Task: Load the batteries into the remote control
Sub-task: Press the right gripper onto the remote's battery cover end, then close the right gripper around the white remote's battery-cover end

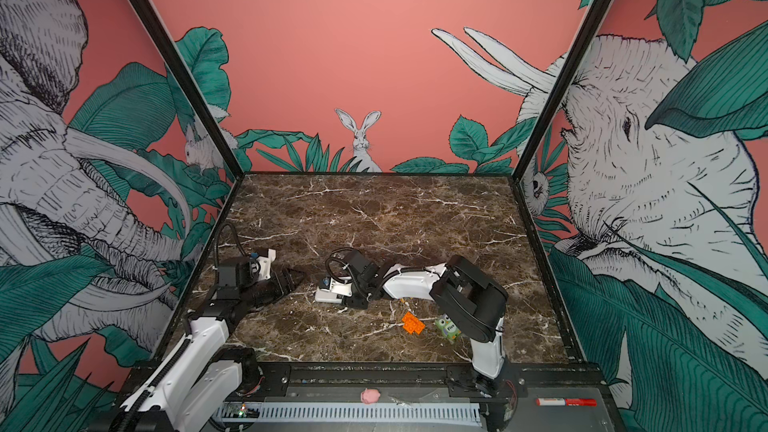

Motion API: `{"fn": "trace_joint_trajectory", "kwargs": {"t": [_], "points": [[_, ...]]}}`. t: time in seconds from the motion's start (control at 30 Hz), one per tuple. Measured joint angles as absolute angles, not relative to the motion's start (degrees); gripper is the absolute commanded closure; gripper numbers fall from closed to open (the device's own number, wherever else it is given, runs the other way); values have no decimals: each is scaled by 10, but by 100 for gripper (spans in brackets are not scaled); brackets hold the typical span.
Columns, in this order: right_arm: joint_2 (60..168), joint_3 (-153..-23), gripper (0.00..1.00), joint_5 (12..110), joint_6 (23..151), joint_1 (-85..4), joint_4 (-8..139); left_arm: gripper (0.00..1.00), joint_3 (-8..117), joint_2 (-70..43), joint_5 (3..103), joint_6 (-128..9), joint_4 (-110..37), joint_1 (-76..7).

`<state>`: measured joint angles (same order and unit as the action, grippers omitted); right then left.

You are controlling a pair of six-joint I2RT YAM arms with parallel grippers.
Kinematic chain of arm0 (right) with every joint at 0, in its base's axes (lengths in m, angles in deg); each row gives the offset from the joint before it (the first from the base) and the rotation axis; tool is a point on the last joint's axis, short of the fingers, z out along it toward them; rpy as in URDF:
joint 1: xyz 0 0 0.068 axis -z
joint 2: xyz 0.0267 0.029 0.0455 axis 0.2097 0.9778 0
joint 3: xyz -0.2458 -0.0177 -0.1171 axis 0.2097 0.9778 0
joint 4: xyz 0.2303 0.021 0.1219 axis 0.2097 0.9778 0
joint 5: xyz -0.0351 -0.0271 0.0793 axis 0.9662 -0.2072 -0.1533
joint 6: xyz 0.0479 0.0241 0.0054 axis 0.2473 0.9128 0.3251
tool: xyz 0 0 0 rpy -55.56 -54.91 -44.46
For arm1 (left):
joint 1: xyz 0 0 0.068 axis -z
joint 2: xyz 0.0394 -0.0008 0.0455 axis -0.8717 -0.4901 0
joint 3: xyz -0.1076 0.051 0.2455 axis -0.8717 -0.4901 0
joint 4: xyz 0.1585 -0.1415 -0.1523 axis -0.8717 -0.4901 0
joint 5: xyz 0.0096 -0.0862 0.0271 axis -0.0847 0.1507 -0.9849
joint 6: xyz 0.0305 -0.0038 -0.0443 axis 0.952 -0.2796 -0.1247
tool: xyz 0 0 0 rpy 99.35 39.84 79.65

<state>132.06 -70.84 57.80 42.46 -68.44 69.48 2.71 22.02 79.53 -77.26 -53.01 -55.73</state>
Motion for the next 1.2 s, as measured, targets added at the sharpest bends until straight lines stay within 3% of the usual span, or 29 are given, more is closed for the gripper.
{"fn": "trace_joint_trajectory", "kwargs": {"t": [0.17, 0.3, 0.53, 0.67, 0.9, 1.2], "points": [[1255, -659, 66, 564, 444, -665, 664, 30, 28, 215, 802, -775, -499, -471], [1218, -635, 64, 558, 459, -651, 655, 32, 28, 197, 804, -782, -486, -450], [1207, -634, 30, 539, 452, -645, 666, 32, 35, 207, 773, -777, -516, -449], [1222, -668, 20, 528, 428, -645, 711, 33, 38, 212, 726, -776, -543, -449], [1298, -757, 17, 510, 398, -646, 759, 33, 33, 230, 671, -791, -552, -449], [1336, -766, 17, 505, 390, -656, 793, 33, 33, 249, 637, -793, -571, -449]]}}
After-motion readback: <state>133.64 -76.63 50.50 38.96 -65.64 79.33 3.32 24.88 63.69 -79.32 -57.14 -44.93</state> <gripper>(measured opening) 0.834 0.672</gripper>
